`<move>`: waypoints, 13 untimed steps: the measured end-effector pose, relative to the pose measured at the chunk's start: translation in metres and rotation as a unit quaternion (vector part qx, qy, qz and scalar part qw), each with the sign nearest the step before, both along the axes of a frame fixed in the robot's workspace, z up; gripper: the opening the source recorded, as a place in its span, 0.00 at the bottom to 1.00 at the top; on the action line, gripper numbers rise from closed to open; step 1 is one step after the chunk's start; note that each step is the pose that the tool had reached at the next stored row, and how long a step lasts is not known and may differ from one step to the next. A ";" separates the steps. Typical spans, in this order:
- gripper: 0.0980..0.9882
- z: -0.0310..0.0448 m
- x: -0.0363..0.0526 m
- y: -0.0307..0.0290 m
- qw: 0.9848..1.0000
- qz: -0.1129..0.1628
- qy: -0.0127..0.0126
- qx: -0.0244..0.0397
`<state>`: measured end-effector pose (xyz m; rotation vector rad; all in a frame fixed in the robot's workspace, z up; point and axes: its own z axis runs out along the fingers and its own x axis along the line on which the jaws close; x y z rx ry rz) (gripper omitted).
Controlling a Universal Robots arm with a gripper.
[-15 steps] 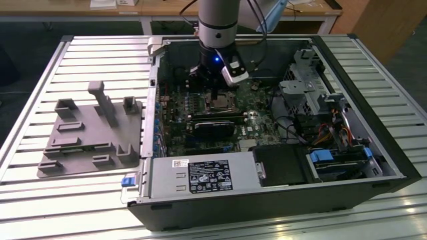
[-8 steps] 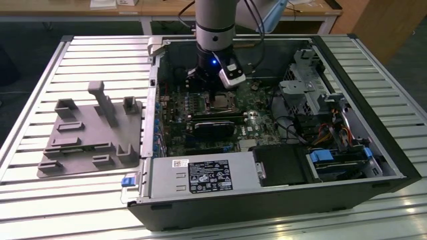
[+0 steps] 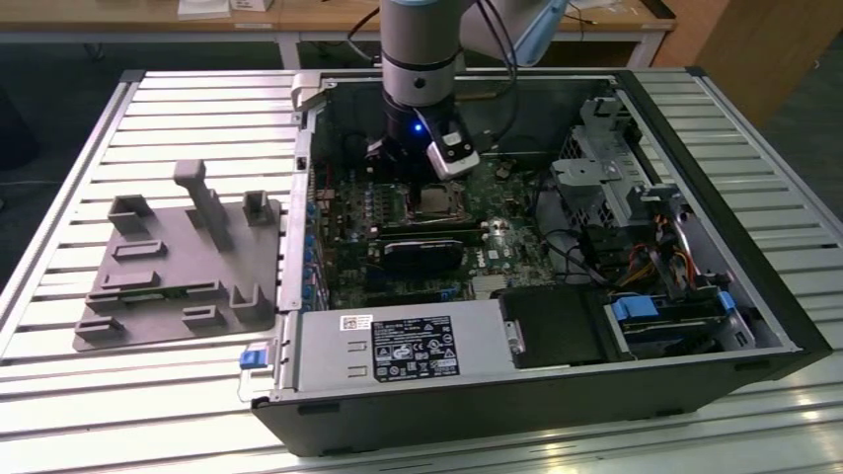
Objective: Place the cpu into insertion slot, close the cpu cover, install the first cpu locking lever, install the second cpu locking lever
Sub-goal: 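Close the cpu cover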
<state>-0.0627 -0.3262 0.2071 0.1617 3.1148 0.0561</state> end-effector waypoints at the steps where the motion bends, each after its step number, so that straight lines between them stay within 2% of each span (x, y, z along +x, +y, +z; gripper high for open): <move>1: 0.01 -0.0010 -0.0004 0.0000 1.000 0.000 0.000 0.000; 7: 0.01 -0.0060 -0.0027 -0.0001 1.000 0.000 0.000 0.000; 13: 0.01 -0.0074 -0.0028 0.0000 1.000 0.000 0.000 0.000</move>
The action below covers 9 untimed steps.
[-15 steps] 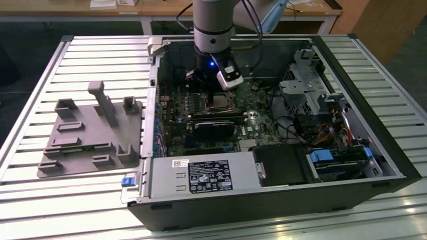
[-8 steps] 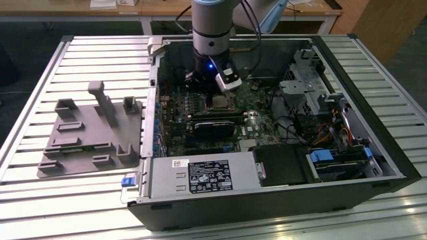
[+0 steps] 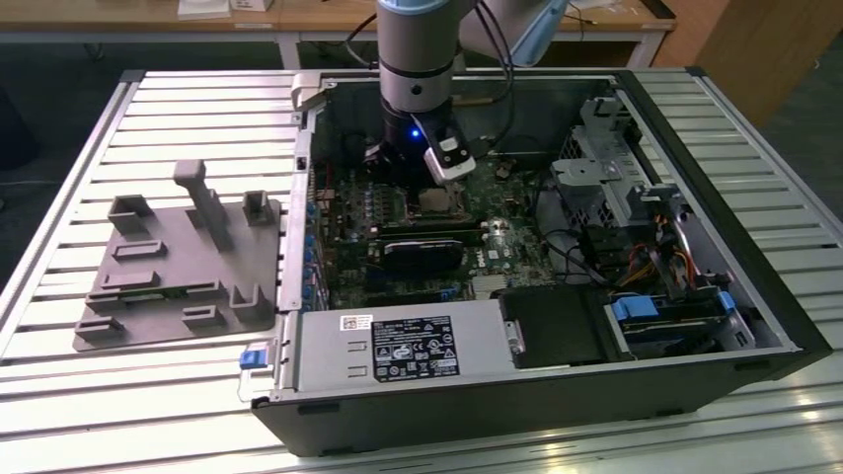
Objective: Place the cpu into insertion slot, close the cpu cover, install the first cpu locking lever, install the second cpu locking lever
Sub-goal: 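Close the cpu cover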
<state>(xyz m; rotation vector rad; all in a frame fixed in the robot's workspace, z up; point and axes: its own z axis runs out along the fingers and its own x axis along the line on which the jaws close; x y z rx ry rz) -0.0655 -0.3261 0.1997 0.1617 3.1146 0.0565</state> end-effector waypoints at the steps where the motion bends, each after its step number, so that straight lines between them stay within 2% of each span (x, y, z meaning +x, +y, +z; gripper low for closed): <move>1: 0.01 0.0001 0.0000 -0.0001 1.000 0.000 0.000 0.000; 9: 0.01 0.0005 0.0039 -0.0001 1.000 0.000 0.000 0.000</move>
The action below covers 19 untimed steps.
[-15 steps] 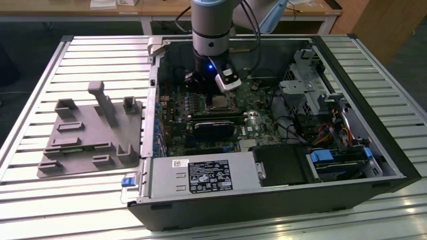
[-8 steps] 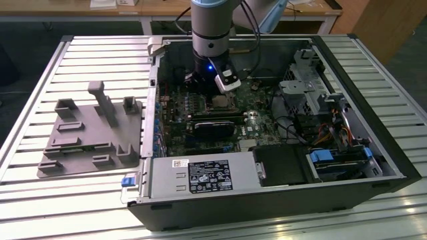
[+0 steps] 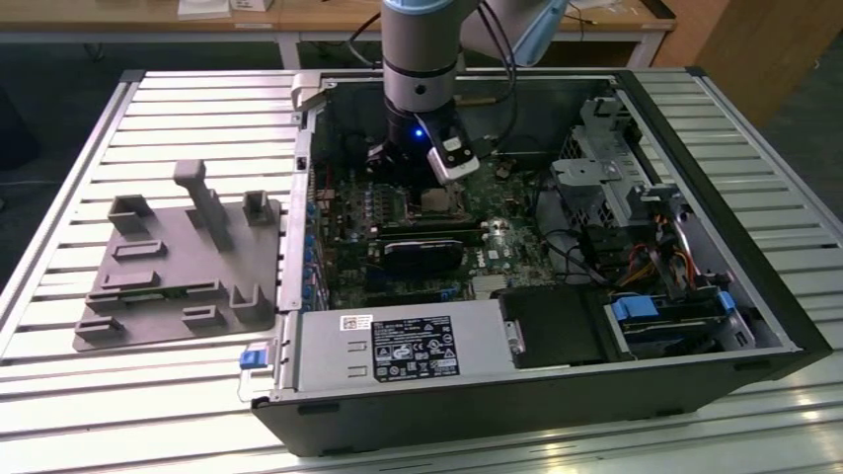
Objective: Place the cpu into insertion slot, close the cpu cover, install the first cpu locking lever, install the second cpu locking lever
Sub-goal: 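Close the cpu cover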
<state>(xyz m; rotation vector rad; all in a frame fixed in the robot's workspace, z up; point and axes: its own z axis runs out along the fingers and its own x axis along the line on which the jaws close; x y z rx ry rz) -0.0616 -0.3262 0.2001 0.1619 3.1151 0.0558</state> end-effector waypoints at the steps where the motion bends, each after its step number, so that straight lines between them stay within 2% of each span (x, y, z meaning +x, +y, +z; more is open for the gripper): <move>1: 0.01 0.0007 0.0000 0.0000 1.000 0.000 0.000 0.000; 12: 0.01 0.0154 0.0000 0.0000 1.000 0.000 0.000 0.000; 19: 0.01 0.0157 0.0014 0.0000 1.000 0.000 0.000 0.000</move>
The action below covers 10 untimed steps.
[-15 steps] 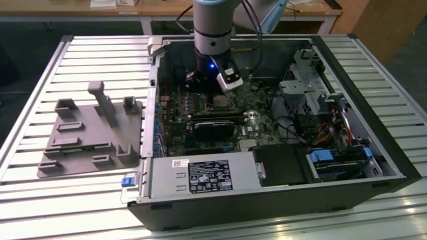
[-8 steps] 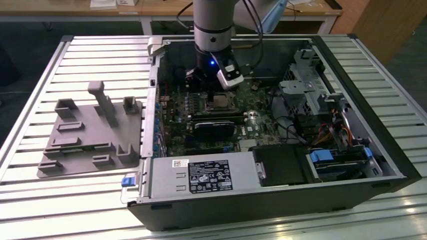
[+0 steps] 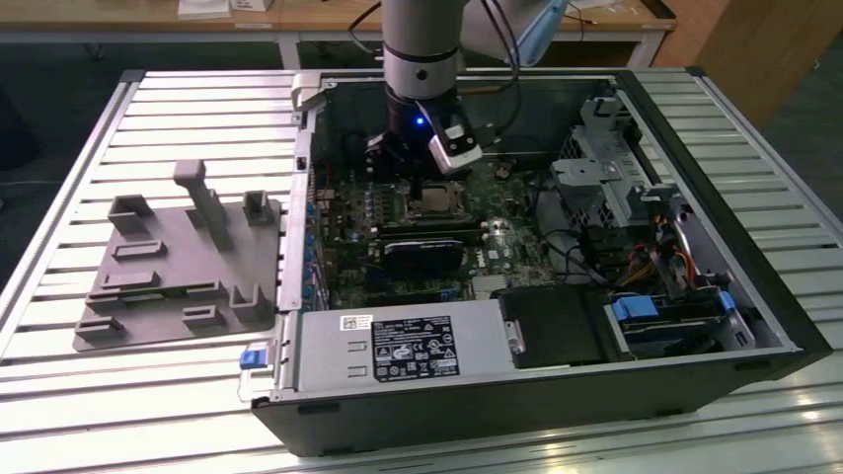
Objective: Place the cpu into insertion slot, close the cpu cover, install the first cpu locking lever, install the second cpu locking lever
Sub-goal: 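Close the cpu cover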
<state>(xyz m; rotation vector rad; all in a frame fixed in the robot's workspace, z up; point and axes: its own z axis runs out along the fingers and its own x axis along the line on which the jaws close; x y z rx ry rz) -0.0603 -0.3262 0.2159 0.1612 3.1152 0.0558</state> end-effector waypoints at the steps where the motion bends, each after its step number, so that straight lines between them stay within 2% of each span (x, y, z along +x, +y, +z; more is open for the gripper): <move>1: 0.01 0.0000 0.0015 0.0000 1.000 0.000 0.000 0.000; 10: 0.01 -0.0001 0.0266 0.0000 1.000 0.000 0.000 0.000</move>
